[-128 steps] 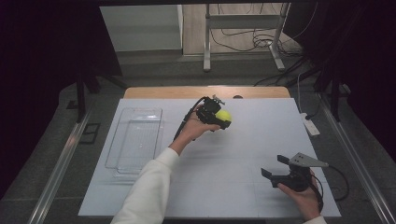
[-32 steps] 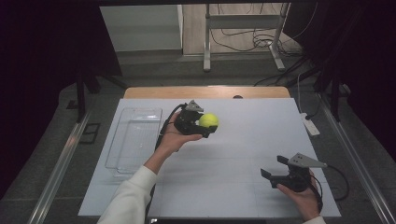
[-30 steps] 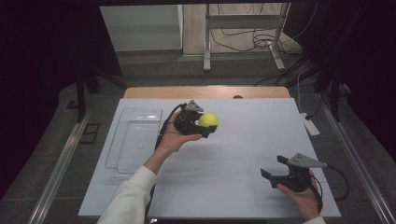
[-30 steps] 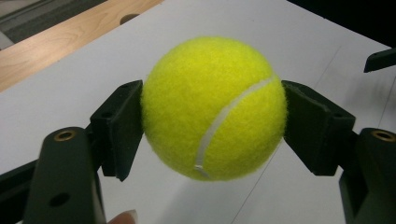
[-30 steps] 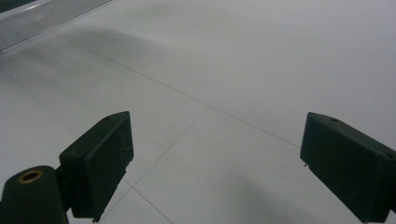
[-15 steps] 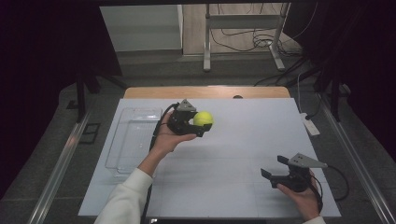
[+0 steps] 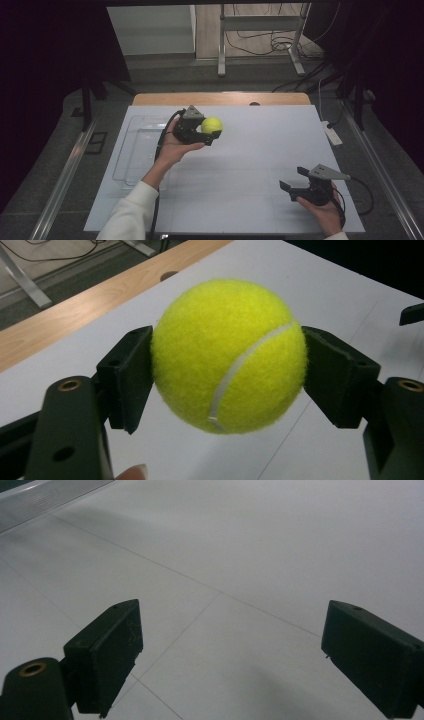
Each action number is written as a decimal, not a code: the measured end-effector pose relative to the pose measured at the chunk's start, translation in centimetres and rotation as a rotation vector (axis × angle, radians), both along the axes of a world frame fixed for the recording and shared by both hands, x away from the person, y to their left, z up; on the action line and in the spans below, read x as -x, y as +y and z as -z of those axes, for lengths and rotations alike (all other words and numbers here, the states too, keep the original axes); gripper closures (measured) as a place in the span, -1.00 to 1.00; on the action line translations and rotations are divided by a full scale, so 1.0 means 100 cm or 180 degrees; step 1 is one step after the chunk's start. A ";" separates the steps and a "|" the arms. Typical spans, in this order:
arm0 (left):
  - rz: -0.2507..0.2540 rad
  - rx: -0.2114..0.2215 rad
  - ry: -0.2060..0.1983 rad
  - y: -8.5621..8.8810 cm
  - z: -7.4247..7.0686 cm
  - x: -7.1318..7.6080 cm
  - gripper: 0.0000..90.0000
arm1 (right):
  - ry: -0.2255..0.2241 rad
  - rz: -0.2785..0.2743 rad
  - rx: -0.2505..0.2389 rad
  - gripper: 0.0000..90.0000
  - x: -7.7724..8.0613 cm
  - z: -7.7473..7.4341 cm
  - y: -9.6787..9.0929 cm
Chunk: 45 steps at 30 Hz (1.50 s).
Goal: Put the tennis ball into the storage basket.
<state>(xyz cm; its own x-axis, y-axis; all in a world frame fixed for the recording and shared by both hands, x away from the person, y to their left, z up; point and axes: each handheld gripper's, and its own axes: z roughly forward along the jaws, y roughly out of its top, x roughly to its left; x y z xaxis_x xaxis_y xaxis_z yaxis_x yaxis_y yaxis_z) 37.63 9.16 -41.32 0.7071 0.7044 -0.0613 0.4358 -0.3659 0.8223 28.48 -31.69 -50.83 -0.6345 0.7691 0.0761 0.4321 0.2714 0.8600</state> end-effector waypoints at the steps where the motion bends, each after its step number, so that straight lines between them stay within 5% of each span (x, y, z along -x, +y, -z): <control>1: -0.0007 -0.0009 -0.0007 0.002 -0.001 0.000 -0.40 | -0.0004 -0.0004 -0.0001 -0.78 0.000 0.000 0.000; 45: -0.0361 -0.0052 -0.0115 0.049 -0.007 0.008 -0.40 | 0.0014 -0.0001 0.0011 -0.78 -0.001 0.001 0.000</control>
<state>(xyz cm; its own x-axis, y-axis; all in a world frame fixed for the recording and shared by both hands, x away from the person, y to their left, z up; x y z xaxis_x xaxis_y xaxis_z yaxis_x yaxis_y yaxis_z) 36.80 14.03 -40.63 0.6243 0.7808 -0.0250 0.4454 -0.3294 0.8326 28.60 -31.66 -50.94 -0.6343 0.7693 0.0763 0.4360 0.2745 0.8571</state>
